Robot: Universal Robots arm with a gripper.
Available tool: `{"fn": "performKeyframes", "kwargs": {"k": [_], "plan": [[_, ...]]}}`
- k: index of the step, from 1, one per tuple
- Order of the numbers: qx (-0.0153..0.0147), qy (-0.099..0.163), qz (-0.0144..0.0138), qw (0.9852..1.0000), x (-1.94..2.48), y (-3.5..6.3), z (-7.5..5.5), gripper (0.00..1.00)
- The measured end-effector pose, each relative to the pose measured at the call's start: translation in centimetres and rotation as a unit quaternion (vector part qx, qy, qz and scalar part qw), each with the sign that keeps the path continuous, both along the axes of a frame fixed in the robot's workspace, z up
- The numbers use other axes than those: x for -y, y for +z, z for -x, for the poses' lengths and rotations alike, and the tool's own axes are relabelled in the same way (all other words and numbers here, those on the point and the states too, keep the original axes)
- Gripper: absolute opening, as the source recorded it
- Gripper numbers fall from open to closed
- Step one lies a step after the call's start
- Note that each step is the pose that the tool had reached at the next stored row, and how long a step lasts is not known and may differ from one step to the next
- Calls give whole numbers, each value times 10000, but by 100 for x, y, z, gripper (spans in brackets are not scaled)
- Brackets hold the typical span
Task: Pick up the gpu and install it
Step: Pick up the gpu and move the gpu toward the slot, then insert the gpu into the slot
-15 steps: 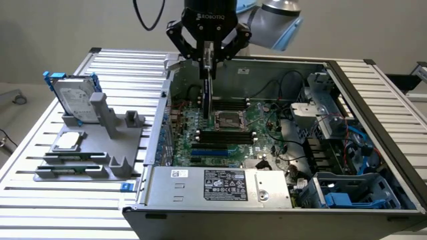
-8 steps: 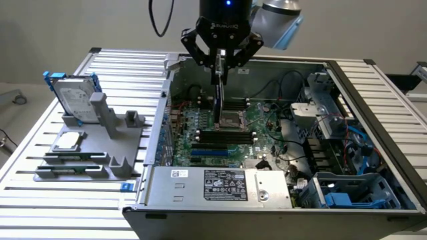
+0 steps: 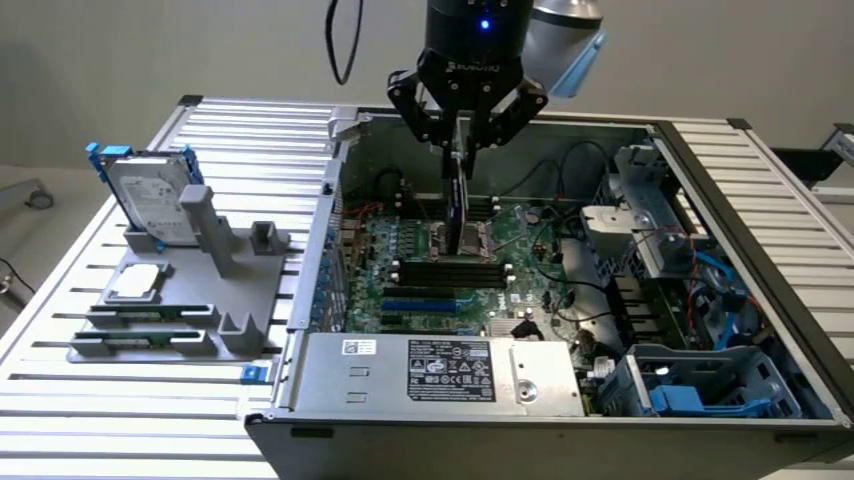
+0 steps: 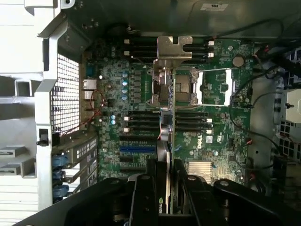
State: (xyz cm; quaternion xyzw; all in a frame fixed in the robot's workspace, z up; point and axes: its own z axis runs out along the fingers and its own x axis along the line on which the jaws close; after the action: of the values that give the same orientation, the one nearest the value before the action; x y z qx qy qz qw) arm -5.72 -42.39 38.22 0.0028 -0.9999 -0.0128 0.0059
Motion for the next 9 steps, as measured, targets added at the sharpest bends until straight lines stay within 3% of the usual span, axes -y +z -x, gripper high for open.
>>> {"fn": "performKeyframes", "kwargs": {"k": [9], "plan": [[0, -17, -4, 10000, 0, 0, 0, 26]]}}
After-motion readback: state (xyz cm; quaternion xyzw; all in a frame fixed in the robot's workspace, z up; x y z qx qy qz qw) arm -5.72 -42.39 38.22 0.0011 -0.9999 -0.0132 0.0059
